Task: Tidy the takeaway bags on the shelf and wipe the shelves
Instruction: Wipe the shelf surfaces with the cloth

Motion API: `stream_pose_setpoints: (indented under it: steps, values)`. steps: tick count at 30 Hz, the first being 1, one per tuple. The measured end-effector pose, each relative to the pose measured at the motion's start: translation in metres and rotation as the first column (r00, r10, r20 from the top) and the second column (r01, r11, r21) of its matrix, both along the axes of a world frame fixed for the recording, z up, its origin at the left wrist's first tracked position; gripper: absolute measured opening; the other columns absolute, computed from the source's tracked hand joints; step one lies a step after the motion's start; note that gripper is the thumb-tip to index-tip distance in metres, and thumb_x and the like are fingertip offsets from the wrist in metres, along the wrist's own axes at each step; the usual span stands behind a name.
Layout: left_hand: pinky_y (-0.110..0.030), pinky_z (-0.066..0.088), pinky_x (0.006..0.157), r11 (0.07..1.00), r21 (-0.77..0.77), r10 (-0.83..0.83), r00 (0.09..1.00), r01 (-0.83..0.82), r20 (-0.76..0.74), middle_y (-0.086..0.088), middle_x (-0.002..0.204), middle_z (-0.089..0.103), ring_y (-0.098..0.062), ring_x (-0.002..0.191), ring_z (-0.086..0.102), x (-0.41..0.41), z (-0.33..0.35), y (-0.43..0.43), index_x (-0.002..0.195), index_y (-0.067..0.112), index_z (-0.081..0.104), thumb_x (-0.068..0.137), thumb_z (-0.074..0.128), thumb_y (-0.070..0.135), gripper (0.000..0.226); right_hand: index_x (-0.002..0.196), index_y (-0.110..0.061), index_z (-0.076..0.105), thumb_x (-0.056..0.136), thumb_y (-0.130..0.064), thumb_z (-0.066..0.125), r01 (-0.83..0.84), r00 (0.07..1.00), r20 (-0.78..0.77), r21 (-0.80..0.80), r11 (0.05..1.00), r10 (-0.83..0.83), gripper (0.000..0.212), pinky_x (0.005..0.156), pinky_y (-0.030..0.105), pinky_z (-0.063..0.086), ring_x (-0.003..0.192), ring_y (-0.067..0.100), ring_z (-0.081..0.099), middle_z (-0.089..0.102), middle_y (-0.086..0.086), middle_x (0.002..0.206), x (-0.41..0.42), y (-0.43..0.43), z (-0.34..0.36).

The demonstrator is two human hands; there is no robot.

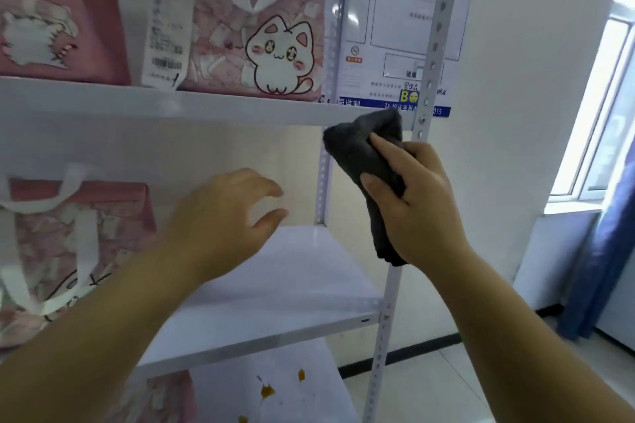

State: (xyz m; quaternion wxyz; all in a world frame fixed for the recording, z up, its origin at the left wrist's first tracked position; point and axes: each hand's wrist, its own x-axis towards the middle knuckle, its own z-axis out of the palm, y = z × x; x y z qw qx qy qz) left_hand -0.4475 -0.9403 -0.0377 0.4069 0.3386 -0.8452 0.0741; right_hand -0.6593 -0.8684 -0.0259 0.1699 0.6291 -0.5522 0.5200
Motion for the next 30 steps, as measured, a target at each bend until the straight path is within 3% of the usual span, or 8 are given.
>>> stream_pose_setpoints:
  steps: [7, 15, 17, 20, 25, 27, 30]
  values:
    - [-0.038, 0.04, 0.091, 0.975, -0.183, 0.12, 0.992, -0.125, -0.039, -0.004, 0.103, 0.064, -0.03, 0.099, 0.056, 0.006, 0.045, -0.018, 0.105, 0.011, 0.067, 0.081, 0.068, 0.026, 0.028, 0.136, -0.024, 0.046, 0.089, -0.024, 0.057, -0.051, 0.999, 0.016, -0.034, 0.998, 0.051, 0.048, 0.089, 0.03, 0.037, 0.102, 0.017, 0.044, 0.045, -0.002, 0.115, -0.006, -0.021, 0.054]
    - [-0.047, 0.041, 0.087, 0.92, -0.213, 0.322, 0.944, -0.329, -0.067, -0.009, 0.101, 0.063, -0.037, 0.098, 0.054, 0.019, 0.085, -0.048, 0.106, 0.009, 0.068, 0.077, 0.071, 0.024, 0.033, 0.136, -0.028, 0.045, 0.09, -0.031, 0.054, -0.076, 0.996, -0.036, 0.03, 0.997, 0.077, 0.047, 0.079, 0.027, 0.033, 0.097, 0.016, 0.045, 0.045, 0.0, 0.116, -0.003, -0.059, 0.099]
    - [-0.049, 0.044, 0.083, 0.897, -0.214, 0.378, 0.922, -0.386, -0.078, -0.009, 0.101, 0.063, -0.038, 0.097, 0.053, 0.023, 0.092, -0.052, 0.105, 0.01, 0.068, 0.076, 0.07, 0.029, 0.035, 0.136, -0.028, 0.046, 0.09, -0.031, 0.054, -0.084, 0.994, -0.061, 0.062, 0.995, 0.087, 0.046, 0.08, 0.028, 0.035, 0.097, 0.018, 0.046, 0.045, 0.001, 0.115, 0.0, -0.068, 0.106]
    - [-0.043, 0.031, 0.089, 0.872, -0.138, 0.467, 0.883, -0.469, -0.046, -0.002, 0.115, 0.059, -0.03, 0.109, 0.047, 0.033, 0.1, -0.058, 0.115, 0.019, 0.063, 0.077, 0.065, 0.05, 0.05, 0.135, -0.028, 0.046, 0.09, -0.031, 0.055, -0.089, 0.99, -0.104, 0.081, 0.993, 0.097, 0.046, 0.081, 0.028, 0.036, 0.095, 0.018, 0.046, 0.044, -0.001, 0.112, 0.005, -0.08, 0.115]
    - [-0.033, 0.016, 0.088, 0.846, -0.08, 0.521, 0.849, -0.528, -0.092, 0.005, 0.117, 0.056, -0.023, 0.112, 0.046, 0.044, 0.103, -0.067, 0.112, 0.024, 0.06, 0.055, 0.044, 0.082, 0.083, 0.133, -0.031, 0.047, 0.088, -0.034, 0.055, -0.1, 0.979, -0.17, 0.065, 0.993, 0.109, 0.046, 0.078, 0.026, 0.036, 0.089, 0.015, 0.046, 0.04, -0.006, 0.104, 0.017, -0.095, 0.122]
    - [-0.032, 0.014, 0.086, 0.838, -0.067, 0.534, 0.839, -0.542, -0.108, 0.007, 0.115, 0.056, -0.021, 0.111, 0.046, 0.046, 0.104, -0.07, 0.111, 0.026, 0.058, 0.049, 0.038, 0.087, 0.09, 0.134, -0.031, 0.047, 0.088, -0.035, 0.055, -0.1, 0.978, -0.175, 0.059, 0.993, 0.109, 0.047, 0.079, 0.027, 0.036, 0.09, 0.016, 0.046, 0.04, -0.006, 0.104, 0.024, -0.101, 0.122]
    - [-0.033, 0.017, 0.084, 0.825, -0.056, 0.549, 0.82, -0.563, -0.161, 0.008, 0.112, 0.055, -0.02, 0.109, 0.043, 0.049, 0.102, -0.075, 0.108, 0.027, 0.055, 0.045, 0.046, 0.09, 0.09, 0.134, -0.033, 0.046, 0.088, -0.037, 0.055, -0.099, 0.973, -0.202, 0.073, 0.992, 0.112, 0.047, 0.082, 0.031, 0.04, 0.093, 0.017, 0.047, 0.04, -0.006, 0.105, 0.037, -0.111, 0.12]
